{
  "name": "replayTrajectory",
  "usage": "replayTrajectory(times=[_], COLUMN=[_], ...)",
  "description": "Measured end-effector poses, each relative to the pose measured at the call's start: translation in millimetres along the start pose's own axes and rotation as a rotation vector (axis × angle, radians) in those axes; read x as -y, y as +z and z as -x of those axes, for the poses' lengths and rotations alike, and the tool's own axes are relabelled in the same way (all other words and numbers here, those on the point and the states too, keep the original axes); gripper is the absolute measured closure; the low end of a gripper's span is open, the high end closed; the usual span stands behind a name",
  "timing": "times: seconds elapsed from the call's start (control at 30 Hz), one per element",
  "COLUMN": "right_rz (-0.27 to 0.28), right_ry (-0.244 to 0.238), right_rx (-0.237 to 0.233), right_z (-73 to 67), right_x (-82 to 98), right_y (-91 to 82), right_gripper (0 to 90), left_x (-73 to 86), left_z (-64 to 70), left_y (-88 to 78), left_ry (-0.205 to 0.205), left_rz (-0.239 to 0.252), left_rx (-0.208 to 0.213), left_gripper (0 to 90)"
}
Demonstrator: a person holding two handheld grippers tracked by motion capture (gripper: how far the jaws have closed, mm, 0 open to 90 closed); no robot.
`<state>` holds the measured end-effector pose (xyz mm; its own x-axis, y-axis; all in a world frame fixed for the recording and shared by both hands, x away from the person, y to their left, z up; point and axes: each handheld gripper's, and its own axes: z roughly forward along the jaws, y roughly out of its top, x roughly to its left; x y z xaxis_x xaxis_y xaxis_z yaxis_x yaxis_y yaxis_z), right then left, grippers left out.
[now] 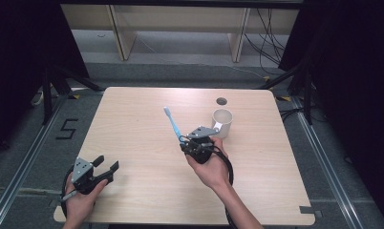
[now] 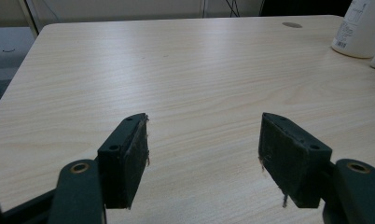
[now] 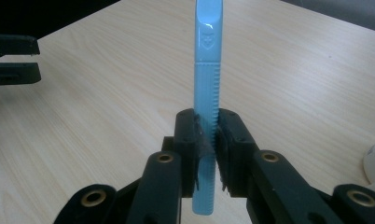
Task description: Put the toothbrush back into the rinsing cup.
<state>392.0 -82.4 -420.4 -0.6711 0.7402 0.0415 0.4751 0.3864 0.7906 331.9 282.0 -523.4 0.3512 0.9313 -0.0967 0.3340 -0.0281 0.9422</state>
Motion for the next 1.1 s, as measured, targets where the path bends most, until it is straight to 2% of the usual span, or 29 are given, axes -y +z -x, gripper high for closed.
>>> replayTrajectory(times=[0.03,0.07,0.1,0.13,0.2,0.23,0.3,0.33,0.43,0.47,0.53,0.57,0.67,0.7,0.9,0.93,1.0,1.1], right_rz=[0.006,0.026,0.03,0.037,0.048,0.06,0.077,0.074,0.094,0.09,0.104,0.113,0.142,0.15,0.181,0.184,0.205,0.226], right_ry=[-0.004,0.016,0.019,-0.001,-0.003,0.024,0.027,0.031,0.004,0.024,0.034,0.009,0.012,0.026,0.017,0.006,0.023,0.015], right_rx=[0.0,0.003,-0.013,0.008,0.015,0.014,0.009,0.022,0.021,0.023,0.026,0.027,0.032,0.037,0.046,0.065,0.059,0.066], right_z=[0.4,-0.4,0.3,1.2,1.8,0.7,1.2,1.6,3.5,2.5,2.3,3.7,4.7,4.6,8.1,9.0,9.5,10.4], right_x=[0.0,0.7,0.3,-0.1,-0.2,-0.4,-0.1,-0.5,-0.8,-0.6,-0.5,-0.8,-0.2,0.2,0.4,0.6,1.0,1.2], right_y=[-0.2,0.3,-0.3,-1.3,-2.9,-4.6,-3.7,-5.7,-5.2,-6.3,-6.6,-6.8,-7.7,-8.4,-12.1,-13.8,-15.2,-16.4], right_gripper=[79.3,79.3,79.3,79.3,79.3,79.3,79.3,79.3,79.3,79.3,79.3,79.3,79.3,79.3,79.4,79.4,79.3,79.3], left_x=[0.0,0.0,0.0,0.0,0.0,0.0,0.0,0.2,-0.1,-0.1,-0.1,-0.1,-0.1,-0.1,-0.1,0.0,-0.1,0.0], left_z=[0.1,0.2,0.2,0.2,0.2,0.2,0.3,0.3,0.3,0.3,0.3,0.3,0.2,0.2,0.4,0.3,0.3,0.2], left_y=[0.0,0.1,0.1,0.1,0.1,0.1,0.2,0.7,0.2,0.2,0.2,0.2,0.1,0.1,0.2,0.6,0.2,0.2], left_ry=[0.0,0.001,0.001,0.001,0.0,0.001,0.002,0.001,0.002,0.001,0.001,0.001,0.001,0.001,0.002,0.002,0.001,0.0], left_rz=[0.001,0.0,0.0,-0.001,0.0,0.0,-0.003,0.003,-0.003,-0.002,-0.002,-0.002,-0.003,-0.003,-0.004,0.0,-0.002,-0.001], left_rx=[0.0,0.0,0.0,-0.001,-0.001,-0.001,-0.001,0.002,-0.001,-0.001,-0.001,-0.001,-0.001,-0.001,-0.002,0.0,-0.002,-0.001], left_gripper=[32.7,32.6,32.6,32.7,32.7,32.7,32.7,32.7,32.7,32.7,32.7,32.7,32.6,32.7,32.7,32.7,32.7,32.7])
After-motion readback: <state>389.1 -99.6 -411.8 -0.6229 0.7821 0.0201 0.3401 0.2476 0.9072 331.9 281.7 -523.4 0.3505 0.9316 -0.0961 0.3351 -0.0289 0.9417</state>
